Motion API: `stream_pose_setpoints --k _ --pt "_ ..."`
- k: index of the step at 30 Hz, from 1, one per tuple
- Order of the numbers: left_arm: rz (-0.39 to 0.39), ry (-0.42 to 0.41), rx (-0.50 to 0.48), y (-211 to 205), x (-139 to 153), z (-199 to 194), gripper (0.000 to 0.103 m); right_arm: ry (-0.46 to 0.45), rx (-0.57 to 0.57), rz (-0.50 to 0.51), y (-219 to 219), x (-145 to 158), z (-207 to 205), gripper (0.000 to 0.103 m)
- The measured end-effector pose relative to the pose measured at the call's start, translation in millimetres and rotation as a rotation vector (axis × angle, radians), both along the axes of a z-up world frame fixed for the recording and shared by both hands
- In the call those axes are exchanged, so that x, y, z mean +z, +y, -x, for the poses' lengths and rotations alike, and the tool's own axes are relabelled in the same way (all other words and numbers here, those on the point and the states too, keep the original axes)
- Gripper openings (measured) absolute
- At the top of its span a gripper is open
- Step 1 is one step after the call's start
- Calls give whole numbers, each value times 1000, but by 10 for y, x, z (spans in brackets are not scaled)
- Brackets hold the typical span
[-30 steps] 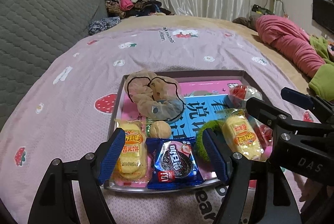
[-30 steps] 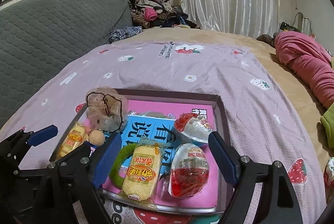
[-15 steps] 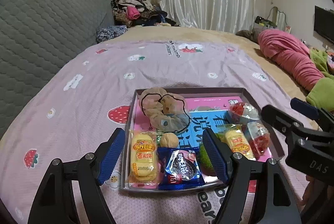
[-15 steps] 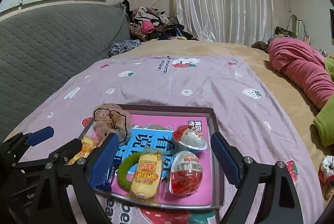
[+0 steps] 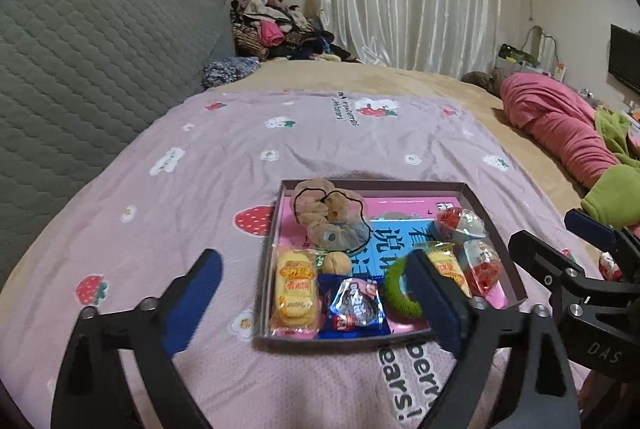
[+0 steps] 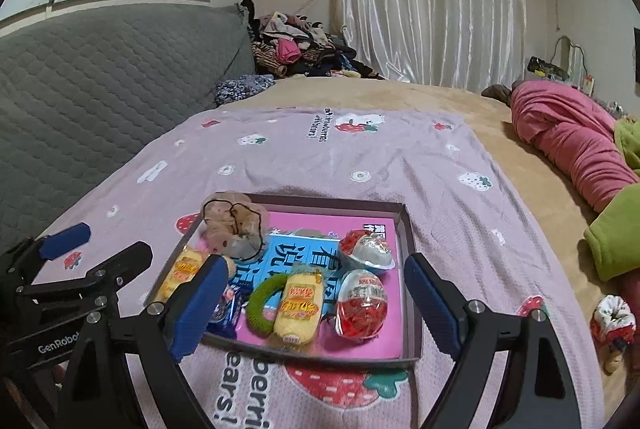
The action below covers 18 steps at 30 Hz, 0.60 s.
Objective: Organize objects
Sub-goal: 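Open both tools and withdraw them from the tray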
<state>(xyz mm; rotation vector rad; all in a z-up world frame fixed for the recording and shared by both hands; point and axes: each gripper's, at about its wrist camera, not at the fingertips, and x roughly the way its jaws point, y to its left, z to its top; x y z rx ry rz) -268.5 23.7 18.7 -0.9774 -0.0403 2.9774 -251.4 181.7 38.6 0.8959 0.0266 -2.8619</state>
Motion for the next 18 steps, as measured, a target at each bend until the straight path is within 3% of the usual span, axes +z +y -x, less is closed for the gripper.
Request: stream_pose_setpoints --k 9,18 --pt "39 7 7 -61 289 -353 99 10 -4 -16 -53 260 -272 91" --pt "21 46 31 -228 687 -767 103 54 -4 -26 -56 651 -672 91"
